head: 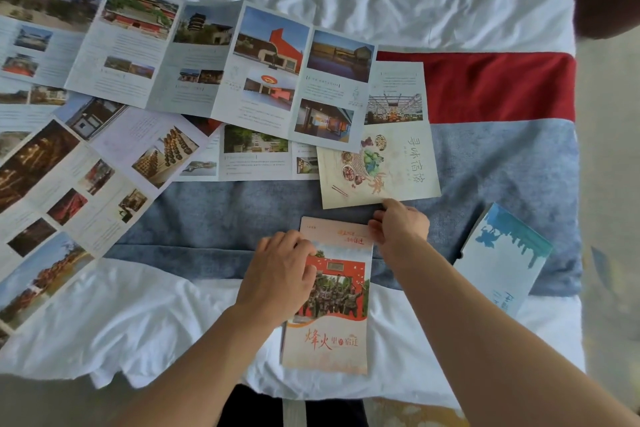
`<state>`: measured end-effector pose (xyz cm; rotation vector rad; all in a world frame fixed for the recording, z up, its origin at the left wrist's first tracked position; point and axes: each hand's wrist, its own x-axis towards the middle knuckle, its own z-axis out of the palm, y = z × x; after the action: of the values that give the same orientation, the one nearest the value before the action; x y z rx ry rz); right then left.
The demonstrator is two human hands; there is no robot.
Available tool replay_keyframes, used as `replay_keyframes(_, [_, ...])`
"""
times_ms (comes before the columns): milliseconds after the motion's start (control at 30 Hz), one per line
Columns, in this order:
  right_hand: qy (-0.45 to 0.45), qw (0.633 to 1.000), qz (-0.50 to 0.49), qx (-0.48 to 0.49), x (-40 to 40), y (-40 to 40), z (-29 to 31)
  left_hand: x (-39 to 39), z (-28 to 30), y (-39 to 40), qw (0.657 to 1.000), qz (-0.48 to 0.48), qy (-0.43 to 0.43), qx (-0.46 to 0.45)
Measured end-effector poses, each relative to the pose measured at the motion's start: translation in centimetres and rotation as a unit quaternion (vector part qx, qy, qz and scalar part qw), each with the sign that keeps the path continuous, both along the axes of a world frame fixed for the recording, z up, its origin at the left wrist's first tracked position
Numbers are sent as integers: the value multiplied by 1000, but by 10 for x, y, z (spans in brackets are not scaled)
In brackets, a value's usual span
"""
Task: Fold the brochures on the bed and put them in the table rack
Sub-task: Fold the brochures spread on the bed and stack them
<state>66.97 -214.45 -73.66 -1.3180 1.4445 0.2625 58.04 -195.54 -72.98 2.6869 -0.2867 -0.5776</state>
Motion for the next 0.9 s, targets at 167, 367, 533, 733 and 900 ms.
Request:
replay_keyframes(167, [2,1000,30,0,8,5,4,1,2,-4,1000,20,-1,-3])
replay_keyframes(367, [10,999,37,2,18,-1,6,3,4,-7,999,43,-9,-22])
replay_keyframes(533, [-42,997,10,-61,1,-9,6,18,9,-16,991,122,-16,-61])
replay_keyframes(733, [-118,990,24,-75,-25,-37,20,46,21,-42,976,172,-30,-133])
replay_keyframes(900, [-145,985,45,-79,-42,-72,25,55,26,-81,986,85,-61,-131])
